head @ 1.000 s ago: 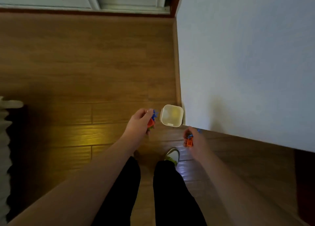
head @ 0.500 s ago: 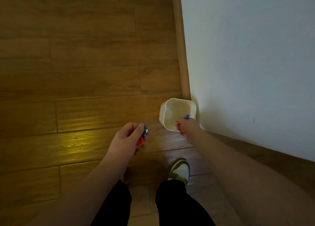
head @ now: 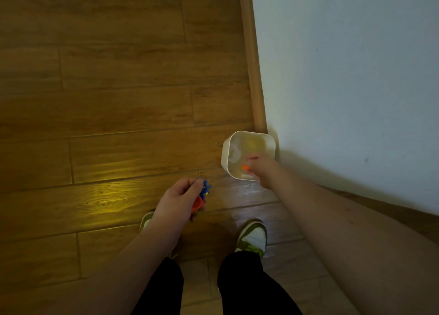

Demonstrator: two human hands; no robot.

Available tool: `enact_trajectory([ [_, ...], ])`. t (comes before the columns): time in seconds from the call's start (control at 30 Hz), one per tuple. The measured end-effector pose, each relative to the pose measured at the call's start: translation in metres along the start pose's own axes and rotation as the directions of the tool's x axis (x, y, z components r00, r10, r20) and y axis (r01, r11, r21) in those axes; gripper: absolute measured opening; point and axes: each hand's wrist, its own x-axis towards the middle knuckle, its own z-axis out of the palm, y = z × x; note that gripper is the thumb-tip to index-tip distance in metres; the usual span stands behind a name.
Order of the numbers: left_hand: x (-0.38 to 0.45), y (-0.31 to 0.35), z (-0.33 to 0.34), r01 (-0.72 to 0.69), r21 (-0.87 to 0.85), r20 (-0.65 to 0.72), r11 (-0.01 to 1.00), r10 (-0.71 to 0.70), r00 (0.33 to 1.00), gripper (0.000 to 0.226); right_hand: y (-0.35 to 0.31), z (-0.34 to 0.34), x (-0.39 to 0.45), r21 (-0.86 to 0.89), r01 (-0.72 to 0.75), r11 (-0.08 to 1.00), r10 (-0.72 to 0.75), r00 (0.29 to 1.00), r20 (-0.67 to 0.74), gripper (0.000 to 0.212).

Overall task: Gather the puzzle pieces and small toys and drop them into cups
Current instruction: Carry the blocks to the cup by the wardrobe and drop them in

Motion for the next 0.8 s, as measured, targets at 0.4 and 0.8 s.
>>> enact_trajectory([
  [0.4,-0.001,0.005,0.024,-0.001,0.134,-0.054,0.991,0.009,0.998,0.026,0.017,-0.008,-0.074,0.559,0.018,0.829,-0.076,0.994,0.08,0.038],
  [0.8,0.035,0.025,0.085,-0.301,0.56,0.07,0.772,0.318,0.946,0.018,0.046,0.017,-0.113,0.847,-0.044,0.53,-0.01,0.998,0.058,0.042],
])
